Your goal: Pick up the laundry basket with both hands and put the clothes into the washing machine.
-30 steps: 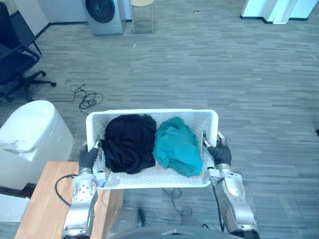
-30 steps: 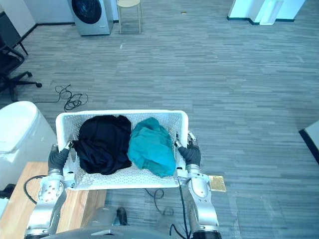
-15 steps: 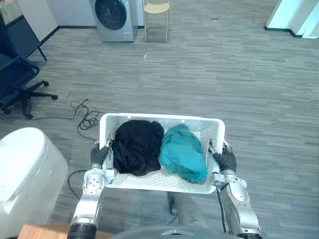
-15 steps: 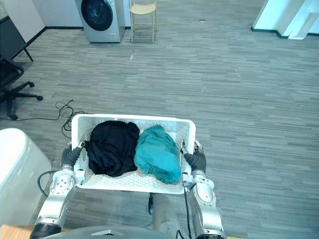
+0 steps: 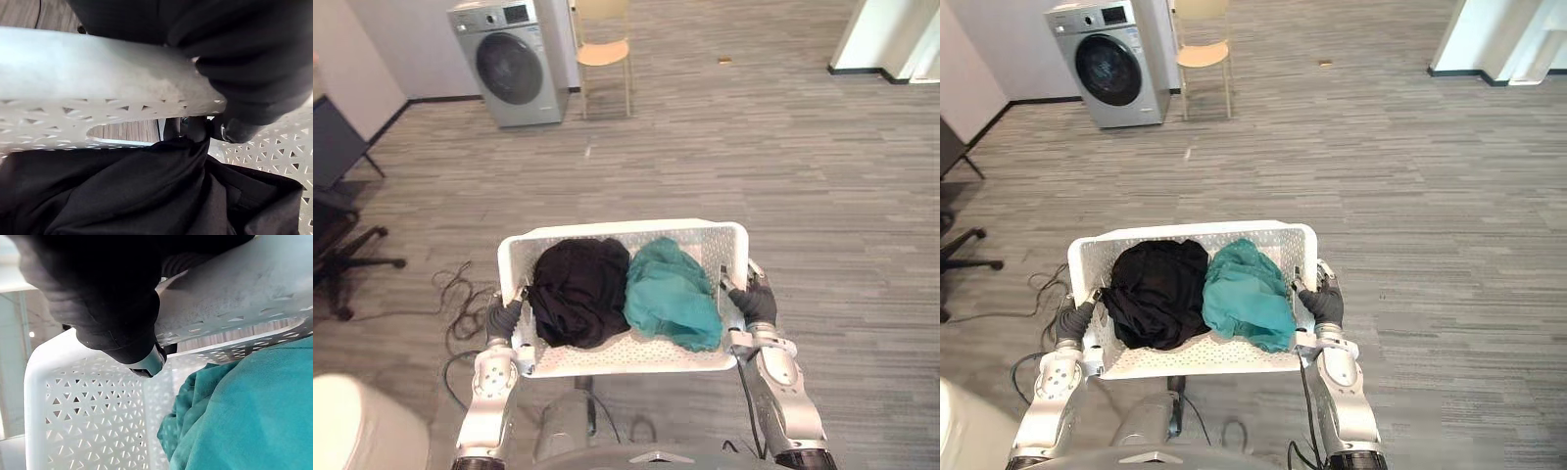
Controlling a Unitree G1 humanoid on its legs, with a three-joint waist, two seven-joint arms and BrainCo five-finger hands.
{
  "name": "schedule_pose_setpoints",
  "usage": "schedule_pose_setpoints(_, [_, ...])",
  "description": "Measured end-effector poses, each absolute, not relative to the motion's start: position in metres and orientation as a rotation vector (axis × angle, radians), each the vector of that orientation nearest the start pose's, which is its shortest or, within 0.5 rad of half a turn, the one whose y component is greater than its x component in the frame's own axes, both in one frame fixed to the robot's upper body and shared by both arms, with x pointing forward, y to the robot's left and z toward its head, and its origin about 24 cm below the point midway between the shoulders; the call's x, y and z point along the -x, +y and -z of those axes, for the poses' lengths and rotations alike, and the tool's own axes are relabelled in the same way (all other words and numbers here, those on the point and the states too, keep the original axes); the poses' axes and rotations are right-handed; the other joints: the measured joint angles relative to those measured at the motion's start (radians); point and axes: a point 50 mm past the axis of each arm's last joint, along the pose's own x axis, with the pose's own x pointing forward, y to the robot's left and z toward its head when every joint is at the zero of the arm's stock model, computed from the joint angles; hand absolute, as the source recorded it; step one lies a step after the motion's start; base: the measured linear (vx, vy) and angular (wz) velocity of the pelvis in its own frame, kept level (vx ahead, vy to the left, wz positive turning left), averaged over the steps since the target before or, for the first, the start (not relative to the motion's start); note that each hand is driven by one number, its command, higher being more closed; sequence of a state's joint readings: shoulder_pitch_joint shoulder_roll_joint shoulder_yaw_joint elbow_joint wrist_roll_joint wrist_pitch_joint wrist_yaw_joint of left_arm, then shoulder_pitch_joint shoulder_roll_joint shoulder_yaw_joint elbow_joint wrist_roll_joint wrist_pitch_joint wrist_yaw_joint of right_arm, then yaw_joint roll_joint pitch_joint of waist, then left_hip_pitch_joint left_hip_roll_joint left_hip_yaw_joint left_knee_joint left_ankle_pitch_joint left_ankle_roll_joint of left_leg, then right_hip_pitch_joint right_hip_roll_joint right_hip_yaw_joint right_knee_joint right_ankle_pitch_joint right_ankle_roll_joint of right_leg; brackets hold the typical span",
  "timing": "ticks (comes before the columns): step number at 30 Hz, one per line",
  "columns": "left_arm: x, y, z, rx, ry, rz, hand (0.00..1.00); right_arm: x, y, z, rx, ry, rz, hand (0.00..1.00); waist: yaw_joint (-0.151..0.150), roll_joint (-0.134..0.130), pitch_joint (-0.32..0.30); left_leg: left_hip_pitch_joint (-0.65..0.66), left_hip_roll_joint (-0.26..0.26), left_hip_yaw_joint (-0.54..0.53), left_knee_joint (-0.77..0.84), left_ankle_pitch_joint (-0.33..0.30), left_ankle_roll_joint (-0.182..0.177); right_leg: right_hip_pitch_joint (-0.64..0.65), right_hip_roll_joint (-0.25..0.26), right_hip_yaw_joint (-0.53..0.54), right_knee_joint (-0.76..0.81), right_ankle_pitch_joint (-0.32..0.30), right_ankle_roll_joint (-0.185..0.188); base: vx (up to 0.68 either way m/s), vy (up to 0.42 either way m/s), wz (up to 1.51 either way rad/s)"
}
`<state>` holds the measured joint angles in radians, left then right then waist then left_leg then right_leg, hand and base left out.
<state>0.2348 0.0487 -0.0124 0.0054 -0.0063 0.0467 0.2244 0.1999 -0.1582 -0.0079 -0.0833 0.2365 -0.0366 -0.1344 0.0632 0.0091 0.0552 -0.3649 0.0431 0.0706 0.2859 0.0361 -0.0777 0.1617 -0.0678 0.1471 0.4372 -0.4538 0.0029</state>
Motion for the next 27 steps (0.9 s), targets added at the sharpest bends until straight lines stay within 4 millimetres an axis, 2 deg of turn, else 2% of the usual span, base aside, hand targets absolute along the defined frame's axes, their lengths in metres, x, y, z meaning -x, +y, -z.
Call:
schedule_pose_setpoints(1, [-0.196,0.18,0.014,-0.073,0.276,-0.266,1.0,-0.208,-0.199,-0.021,-0.069,0.082,0.197,1.0,-0.001,-0.017,-0.006,0.001,-0.022,0.007,0.035,0.026,0.025,-0.034,-0.019,0.006,0.117,0.007,0.013,0.86,0.287,-0.09])
schedule_pose_setpoints(2, [-0.2,0.177,0.011,-0.113,0.261,-0.237,1.0,-0.203,-0.202,-0.016,-0.083,0.102,0.231,1.0,-0.015,-0.074,-0.002,0.021,-0.074,0.026,0.115,-0.04,0.061,-0.121,-0.075,0.01,0.371,0.09,0.137,0.87,0.262,0.22])
schedule_pose_setpoints(3, [-0.204,0.175,0.009,-0.142,0.254,-0.205,1.0,-0.201,-0.204,-0.01,-0.1,0.126,0.266,1.0,-0.022,-0.105,-0.001,0.055,-0.106,0.04,0.155,-0.112,0.086,-0.206,-0.109,0.005,0.578,0.28,0.227,0.82,0.217,0.2])
schedule_pose_setpoints(4, [-0.206,0.174,0.009,-0.152,0.254,-0.199,1.0,-0.2,-0.205,-0.007,-0.102,0.134,0.277,1.0,-0.025,-0.109,0.003,0.083,-0.113,0.042,0.164,-0.147,0.093,-0.244,-0.123,-0.004,0.675,0.33,0.228,1.06,0.247,-0.13])
schedule_pose_setpoints(5, [-0.209,0.174,0.008,-0.182,0.255,-0.195,1.0,-0.199,-0.205,0.0,-0.101,0.162,0.291,1.0,-0.033,-0.088,0.029,0.218,-0.115,0.04,0.144,-0.229,0.114,-0.332,-0.112,-0.057,0.863,0.274,0.12,0.83,0.167,-0.28])
schedule_pose_setpoints(7, [-0.209,0.174,0.007,-0.198,0.251,-0.19,1.0,-0.195,-0.205,0.004,-0.106,0.18,0.298,1.0,-0.041,-0.049,0.037,0.314,-0.094,0.038,0.103,-0.266,0.118,-0.386,-0.079,-0.108,0.877,0.235,0.089,0.58,0.093,-0.29])
schedule_pose_setpoints(8, [-0.212,0.173,0.005,-0.215,0.238,-0.18,1.0,-0.192,-0.205,0.006,-0.11,0.188,0.303,1.0,-0.048,-0.02,0.03,0.377,-0.074,0.038,0.054,-0.288,0.114,-0.468,-0.046,-0.159,0.828,0.193,0.063,0.62,0.062,-0.12])
schedule_pose_setpoints(9, [-0.218,0.172,-0.001,-0.217,0.213,-0.174,1.0,-0.192,-0.205,0.005,-0.116,0.185,0.309,1.0,-0.063,-0.005,0.027,0.425,-0.058,0.033,0.013,-0.295,0.105,-0.545,-0.029,-0.199,0.712,0.166,0.052,0.62,0.04,0.01])
schedule_pose_setpoints(10, [-0.222,0.171,-0.004,-0.216,0.199,-0.171,1.0,-0.192,-0.205,0.004,-0.116,0.178,0.312,1.0,-0.07,-0.002,0.028,0.447,-0.054,0.029,-0.007,-0.3,0.097,-0.577,-0.029,-0.214,0.643,0.165,0.052,0.64,-0.019,0.18])
schedule_pose_setpoints(11, [-0.227,0.169,-0.008,-0.216,0.177,-0.161,1.0,-0.192,-0.207,0.001,-0.118,0.165,0.322,1.0,-0.078,-0.003,0.032,0.495,-0.046,0.025,-0.047,-0.306,0.086,-0.626,-0.029,-0.223,0.477,0.173,0.046,0.67,-0.077,0.24])
schedule_pose_setpoints(12, [-0.231,0.165,-0.011,-0.215,0.162,-0.14,1.0,-0.192,-0.211,0.0,-0.119,0.16,0.343,1.0,-0.087,-0.001,0.033,0.539,-0.028,0.024,-0.083,-0.311,0.079,-0.647,-0.027,-0.225,0.265,0.217,0.023,0.68,-0.103,0.25])
schedule_pose_setpoints(13, [-0.232,0.163,-0.013,-0.215,0.156,-0.132,1.0,-0.192,-0.212,0.0,-0.12,0.159,0.354,1.0,-0.09,-0.004,0.032,0.559,-0.022,0.021,-0.099,-0.312,0.079,-0.647,-0.026,-0.218,0.149,0.256,0.019,0.7,-0.155,0.35])
schedule_pose_setpoints(14, [-0.234,0.161,-0.014,-0.215,0.148,-0.124,1.0,-0.191,-0.214,0.0,-0.123,0.156,0.369,1.0,-0.1,-0.014,0.03,0.582,-0.019,0.01,-0.109,-0.317,0.076,-0.638,-0.028,-0.204,-0.016,0.323,0.021,0.71,-0.194,0.45])
schedule_pose_setpoints(15, [-0.235,0.158,-0.014,-0.214,0.146,-0.111,1.0,-0.191,-0.217,-0.002,-0.117,0.151,0.382,1.0,-0.116,-0.016,0.031,0.618,-0.005,-0.014,-0.091,-0.349,0.051,-0.627,-0.026,-0.192,-0.067,0.443,0.025,0.87,-0.284,0.46])
schedule_pose_setpoints(16, [-0.235,0.155,-0.014,-0.208,0.146,-0.106,1.0,-0.191,-0.218,-0.002,-0.121,0.152,0.389,1.0,-0.115,-0.003,0.033,0.621,0.036,-0.028,0.013,-0.374,0.049,-0.63,0.007,-0.191,0.034,0.478,-0.005,0.72,-0.271,0.32])
schedule_pose_setpoints(17, [-0.235,0.155,-0.014,-0.206,0.146,-0.106,1.0,-0.191,-0.218,-0.001,-0.123,0.153,0.39,1.0,-0.115,0.001,0.036,0.598,0.054,-0.032,0.116,-0.373,0.05,-0.628,0.021,-0.198,0.086,0.442,-0.032,0.72,-0.293,0.08])
schedule_pose_setpoints(18, [-0.235,0.154,-0.014,-0.202,0.145,-0.108,1.0,-0.192,-0.219,-0.005,-0.121,0.141,0.391,1.0,-0.117,0.03,0.053,0.519,0.112,-0.037,0.386,-0.304,0.029,-0.583,0.053,-0.222,0.144,0.364,-0.055,0.7,-0.26,-0.09])
schedule_pose_setpoints(19, [-0.235,0.153,-0.014,-0.194,0.146,-0.111,1.0,-0.191,-0.22,-0.009,-0.119,0.123,0.393,1.0,-0.098,0.053,0.053,0.398,0.177,-0.043,0.663,-0.133,0.012,-0.538,0.088,-0.237,0.173,0.301,-0.086,0.7,-0.238,-0.21])
schedule_pose_setpoints(20, [-0.235,0.152,-0.014,-0.185,0.146,-0.113,1.0,-0.19,-0.22,-0.012,-0.12,0.113,0.392,1.0,-0.086,0.062,0.053,0.347,0.204,-0.042,0.786,-0.092,0.01,-0.51,0.109,-0.24,0.173,0.28,-0.098,0.68,-0.211,-0.38])
schedule_pose_setpoints(21, [-0.233,0.15,-0.013,-0.168,0.151,-0.12,1.0,-0.189,-0.222,-0.015,-0.12,0.1,0.393,1.0,-0.067,0.074,0.058,0.252,0.236,-0.038,0.99,-0.087,0.029,-0.431,0.14,-0.24,0.146,0.245,-0.124,0.67,-0.177,-0.34])
schedule_pose_setpoints(22, [-0.23,0.152,-0.011,-0.167,0.156,-0.127,1.0,-0.19,-0.221,-0.015,-0.12,0.099,0.388,1.0,-0.059,0.061,0.063,0.181,0.227,-0.02,1.068,-0.11,0.06,-0.345,0.145,-0.228,0.103,0.221,-0.137,0.66,-0.159,-0.31])
schedule_pose_setpoints(24, [-0.226,0.158,-0.008,-0.16,0.162,-0.151,1.0,-0.191,-0.216,-0.016,-0.115,0.1,0.362,1.0,-0.038,0.043,0.071,0.109,0.215,0.061,1.043,-0.161,0.083,-0.228,0.146,-0.18,0.012,0.202,-0.155,0.62,-0.097,-0.37])
schedule_pose_setpoints(25, [-0.225,0.158,-0.008,-0.158,0.164,-0.157,1.0,-0.192,-0.215,-0.016,-0.109,0.101,0.353,1.0,-0.027,0.043,0.071,0.084,0.208,0.087,1.003,-0.179,0.083,-0.194,0.147,-0.161,-0.021,0.2,-0.155,0.58,-0.054,-0.58])
schedule_pose_setpoints(26, [-0.223,0.16,-0.008,-0.151,0.167,-0.169,1.0,-0.194,-0.215,-0.018,-0.099,0.096,0.331,1.0,-0.008,0.043,0.07,0.036,0.185,0.128,0.857,-0.216,0.074,-0.141,0.148,-0.129,-0.077,0.189,-0.158,0.7,0.025,-0.58])
schedule_pose_setpoints(27, [-0.219,0.163,-0.008,-0.135,0.166,-0.189,1.0,-0.197,-0.213,-0.02,-0.09,0.088,0.307,1.0,0.0,0.058,0.062,0.004,0.16,0.156,0.645,-0.236,0.054,-0.099,0.145,-0.111,-0.113,0.171,-0.162,0.61,0.062,-0.53])
